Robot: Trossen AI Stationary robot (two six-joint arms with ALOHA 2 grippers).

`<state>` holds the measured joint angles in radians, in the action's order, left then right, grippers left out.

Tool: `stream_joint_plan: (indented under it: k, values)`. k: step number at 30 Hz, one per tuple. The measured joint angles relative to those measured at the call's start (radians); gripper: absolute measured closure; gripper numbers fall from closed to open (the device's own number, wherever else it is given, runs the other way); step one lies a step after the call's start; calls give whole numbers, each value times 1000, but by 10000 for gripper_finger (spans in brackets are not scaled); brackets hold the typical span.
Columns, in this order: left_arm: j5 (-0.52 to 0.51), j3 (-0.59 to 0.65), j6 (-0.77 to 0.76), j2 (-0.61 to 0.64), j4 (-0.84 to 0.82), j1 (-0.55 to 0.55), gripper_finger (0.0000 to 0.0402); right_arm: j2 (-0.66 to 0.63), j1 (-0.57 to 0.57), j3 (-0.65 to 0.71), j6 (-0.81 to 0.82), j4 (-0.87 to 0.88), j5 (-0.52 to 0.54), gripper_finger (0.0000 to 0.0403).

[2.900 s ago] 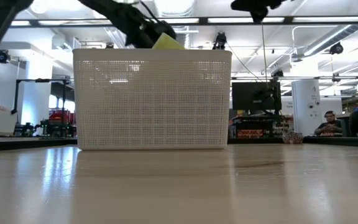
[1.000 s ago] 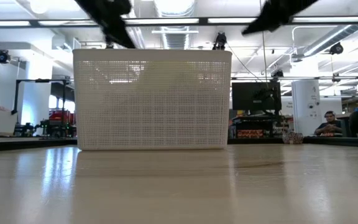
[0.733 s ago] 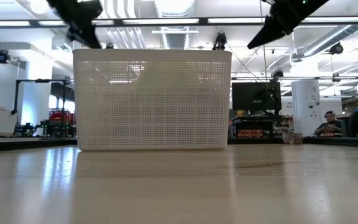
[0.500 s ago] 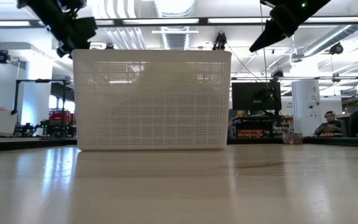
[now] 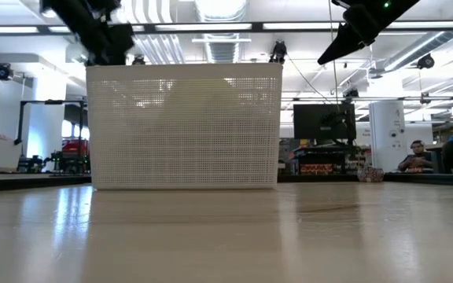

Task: Sort clothes
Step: Move the white laundry bin from the top left to the top center of the table

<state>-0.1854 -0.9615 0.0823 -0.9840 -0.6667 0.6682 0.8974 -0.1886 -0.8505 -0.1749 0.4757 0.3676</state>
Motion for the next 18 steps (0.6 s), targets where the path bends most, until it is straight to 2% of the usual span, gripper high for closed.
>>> stream_joint_plan:
  k: [3,8,12,18]
  values:
    - [-95,-105,0,9,-112,1,402,0,0,0,1,8,0,403]
    - [-268,-237,-83,-6,-364,22,402,0,0,0,8,22,0,403]
    - [-233,-236,-93,-27,-411,39,402,0,0,0,10,20,0,403]
    - [-224,-106,-30,-69,-301,57,402,0,0,0,19,21,0,403]
